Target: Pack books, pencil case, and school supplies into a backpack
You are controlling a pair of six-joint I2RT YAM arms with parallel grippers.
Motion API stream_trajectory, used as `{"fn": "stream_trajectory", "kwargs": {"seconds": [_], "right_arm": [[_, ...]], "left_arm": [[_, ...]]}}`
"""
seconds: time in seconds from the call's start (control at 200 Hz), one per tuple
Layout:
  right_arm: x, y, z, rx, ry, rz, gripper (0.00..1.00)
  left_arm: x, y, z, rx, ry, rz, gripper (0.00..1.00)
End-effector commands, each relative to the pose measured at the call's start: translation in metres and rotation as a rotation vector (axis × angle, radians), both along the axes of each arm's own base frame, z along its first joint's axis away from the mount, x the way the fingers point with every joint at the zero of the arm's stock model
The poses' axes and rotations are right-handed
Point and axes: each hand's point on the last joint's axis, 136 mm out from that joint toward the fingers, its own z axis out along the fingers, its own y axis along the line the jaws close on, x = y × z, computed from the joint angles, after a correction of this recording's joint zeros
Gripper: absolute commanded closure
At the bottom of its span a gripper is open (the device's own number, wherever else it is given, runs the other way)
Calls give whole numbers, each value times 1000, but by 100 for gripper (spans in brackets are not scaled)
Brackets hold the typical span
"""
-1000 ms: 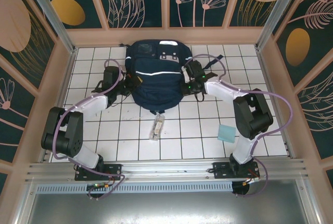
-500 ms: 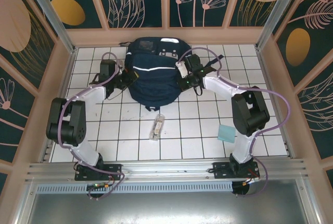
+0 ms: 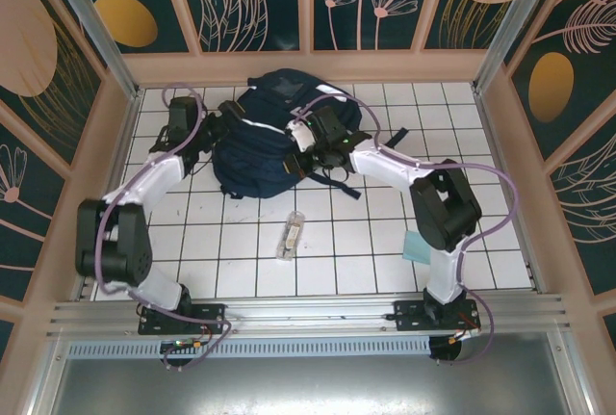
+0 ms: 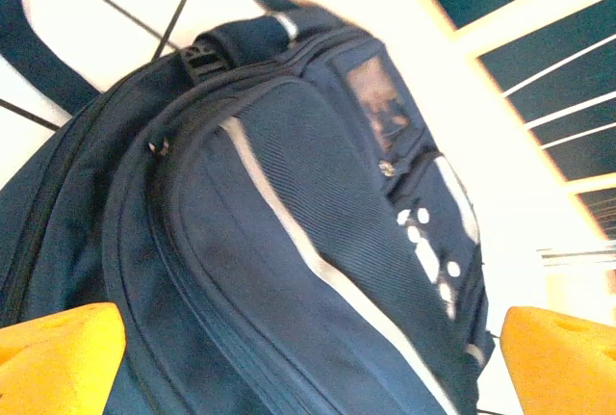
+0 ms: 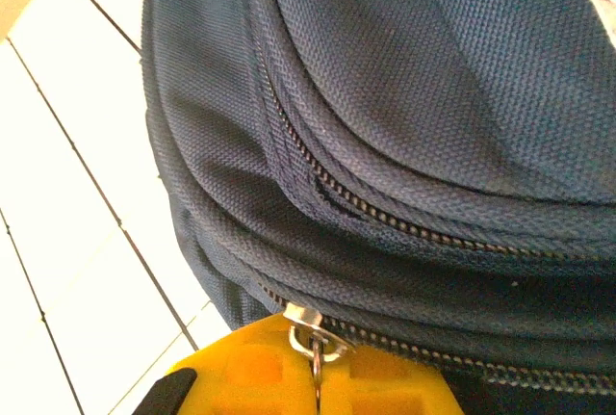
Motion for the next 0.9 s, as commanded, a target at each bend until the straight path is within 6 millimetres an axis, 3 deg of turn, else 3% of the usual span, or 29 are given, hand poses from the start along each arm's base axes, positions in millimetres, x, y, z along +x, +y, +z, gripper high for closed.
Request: {"fn": "stream_trajectory", "kwargs": {"seconds": [0.0, 0.205, 0.395, 0.455, 0.505, 0.67, 0.79, 0.896], "right_arm": [[15, 32, 42, 159, -72, 31, 100], [-5, 56, 63, 241, -62, 109, 100], [-36, 71, 63, 230, -33, 181, 100], [-47, 71, 54, 187, -20, 198, 100], [-55, 68, 44, 135, -13, 207, 100], [-65, 23, -13, -98, 55, 150, 100], [-58, -26, -46, -237, 115, 60, 100], [-34, -72, -63, -359, 104, -61, 100]], "left_arm": [[-24, 1, 0, -75, 9, 26, 1], [-54, -33, -38, -297, 80, 0, 1], [-46, -67, -56, -344, 114, -37, 4], [-39, -69, -61, -338, 114, -36, 14], [-33, -68, -65, -321, 107, -30, 31], [-25, -62, -64, -250, 82, -33, 100], [-27, -50, -57, -177, 65, -10, 100], [-29, -46, -52, -129, 58, -19, 100]]}}
